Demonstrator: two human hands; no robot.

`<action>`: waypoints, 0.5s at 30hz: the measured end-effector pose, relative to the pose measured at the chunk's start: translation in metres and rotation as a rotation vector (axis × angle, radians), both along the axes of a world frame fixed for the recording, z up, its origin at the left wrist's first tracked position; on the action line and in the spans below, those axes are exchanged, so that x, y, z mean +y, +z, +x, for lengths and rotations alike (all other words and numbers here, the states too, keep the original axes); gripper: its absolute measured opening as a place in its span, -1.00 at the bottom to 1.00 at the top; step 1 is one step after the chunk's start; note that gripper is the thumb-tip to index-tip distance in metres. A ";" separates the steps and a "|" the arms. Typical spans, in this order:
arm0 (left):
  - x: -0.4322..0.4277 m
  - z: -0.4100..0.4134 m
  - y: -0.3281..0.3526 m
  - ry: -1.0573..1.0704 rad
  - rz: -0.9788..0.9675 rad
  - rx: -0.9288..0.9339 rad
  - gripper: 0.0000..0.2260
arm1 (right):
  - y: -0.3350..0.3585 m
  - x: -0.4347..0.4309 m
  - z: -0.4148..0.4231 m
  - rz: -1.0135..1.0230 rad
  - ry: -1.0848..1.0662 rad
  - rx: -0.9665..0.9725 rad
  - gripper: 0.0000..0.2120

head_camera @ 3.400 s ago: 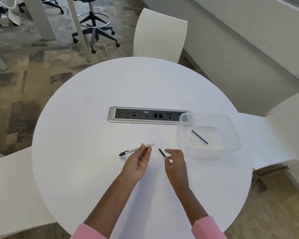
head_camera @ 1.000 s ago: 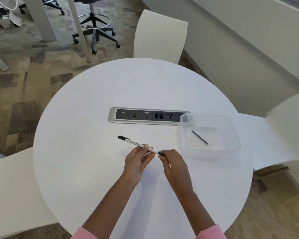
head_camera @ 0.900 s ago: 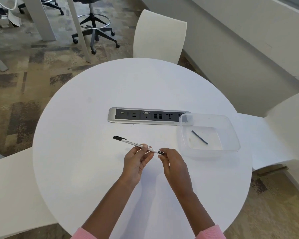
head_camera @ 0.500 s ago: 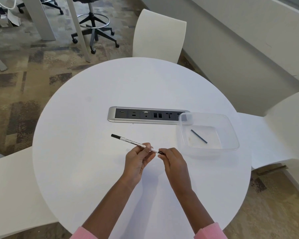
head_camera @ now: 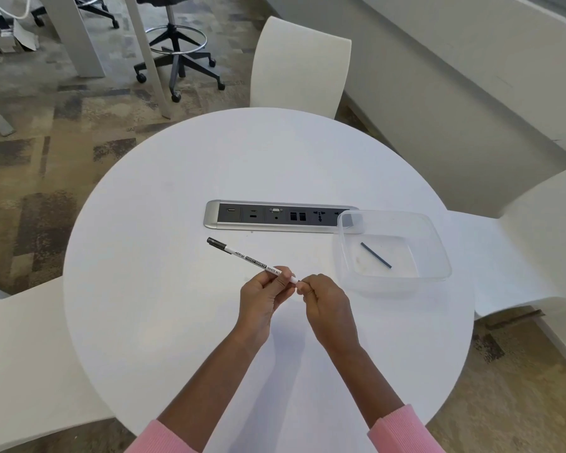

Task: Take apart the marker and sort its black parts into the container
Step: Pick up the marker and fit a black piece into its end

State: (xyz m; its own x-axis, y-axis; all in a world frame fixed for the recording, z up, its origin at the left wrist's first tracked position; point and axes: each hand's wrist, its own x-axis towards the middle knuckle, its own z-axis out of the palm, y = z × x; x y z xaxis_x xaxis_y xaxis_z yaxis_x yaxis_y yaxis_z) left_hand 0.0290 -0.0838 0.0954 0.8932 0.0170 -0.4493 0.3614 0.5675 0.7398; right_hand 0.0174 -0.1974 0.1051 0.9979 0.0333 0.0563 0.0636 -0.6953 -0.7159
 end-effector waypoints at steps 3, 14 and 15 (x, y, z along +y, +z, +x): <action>-0.001 -0.001 0.000 -0.022 0.026 -0.020 -0.91 | 0.005 0.000 0.002 0.129 -0.055 0.166 -0.71; 0.001 -0.005 -0.003 -0.037 0.053 -0.017 -0.91 | 0.013 -0.009 0.007 0.657 -0.125 0.653 -0.62; 0.001 -0.005 -0.003 -0.009 0.042 -0.001 -0.92 | 0.011 -0.008 0.005 0.539 -0.108 0.560 -0.67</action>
State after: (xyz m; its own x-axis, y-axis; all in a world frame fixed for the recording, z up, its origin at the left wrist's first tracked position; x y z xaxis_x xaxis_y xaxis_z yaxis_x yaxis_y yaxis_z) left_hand 0.0244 -0.0828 0.0927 0.8937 0.0282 -0.4477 0.3655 0.5329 0.7632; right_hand 0.0220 -0.2052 0.1160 0.8787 0.0452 -0.4753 -0.4547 -0.2246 -0.8619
